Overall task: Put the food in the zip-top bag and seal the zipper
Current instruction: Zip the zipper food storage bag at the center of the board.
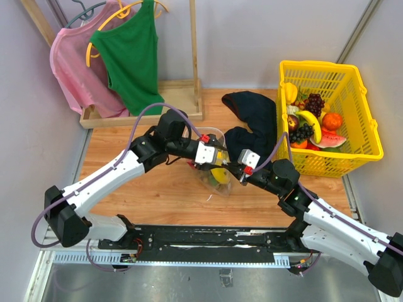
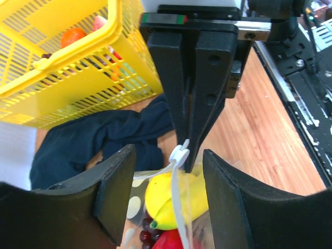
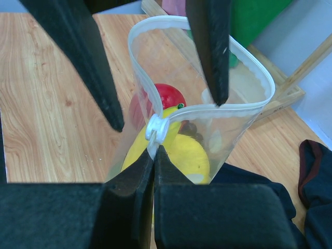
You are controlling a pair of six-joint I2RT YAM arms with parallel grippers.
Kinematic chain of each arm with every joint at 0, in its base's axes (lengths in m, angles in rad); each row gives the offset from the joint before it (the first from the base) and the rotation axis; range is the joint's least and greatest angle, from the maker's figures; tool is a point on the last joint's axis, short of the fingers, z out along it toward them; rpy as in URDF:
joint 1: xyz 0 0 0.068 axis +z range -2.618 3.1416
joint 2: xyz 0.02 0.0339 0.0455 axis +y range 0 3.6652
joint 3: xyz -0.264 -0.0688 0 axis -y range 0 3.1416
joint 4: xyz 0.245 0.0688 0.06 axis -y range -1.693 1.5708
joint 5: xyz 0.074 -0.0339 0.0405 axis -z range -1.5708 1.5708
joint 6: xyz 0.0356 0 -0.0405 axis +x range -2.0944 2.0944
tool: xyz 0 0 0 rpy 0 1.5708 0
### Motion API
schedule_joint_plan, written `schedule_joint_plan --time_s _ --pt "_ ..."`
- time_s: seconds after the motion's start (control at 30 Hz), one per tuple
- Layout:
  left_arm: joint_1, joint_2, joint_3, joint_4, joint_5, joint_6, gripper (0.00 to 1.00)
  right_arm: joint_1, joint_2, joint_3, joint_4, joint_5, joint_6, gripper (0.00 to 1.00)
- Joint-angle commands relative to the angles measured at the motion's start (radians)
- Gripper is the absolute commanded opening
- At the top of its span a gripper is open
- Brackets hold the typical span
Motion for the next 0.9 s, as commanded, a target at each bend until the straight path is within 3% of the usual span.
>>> schedule_joint_plan --time_s 0.0,0.2,0.53,0.87 --pt "-0.020 0.034 0.042 -0.081 0.061 0.041 0.58 -0.008 -0.004 0.043 0.011 -0.033 0.004 0.01" --pt "-0.027 0.064 0.052 -0.116 0.064 0.030 0.53 -0.008 -0.008 0.045 0.006 -0.034 0.004 0.01" --pt "-0.027 0.037 0.022 -0.094 -0.012 -0.014 0.01 -0.009 -0.021 0.033 0.007 -0.020 0.008 0.01" --pt "-0.026 -0.038 -0.004 -0.121 -0.143 -0.049 0.00 -0.008 -0.051 0.023 0.000 0.012 0.004 0.01"
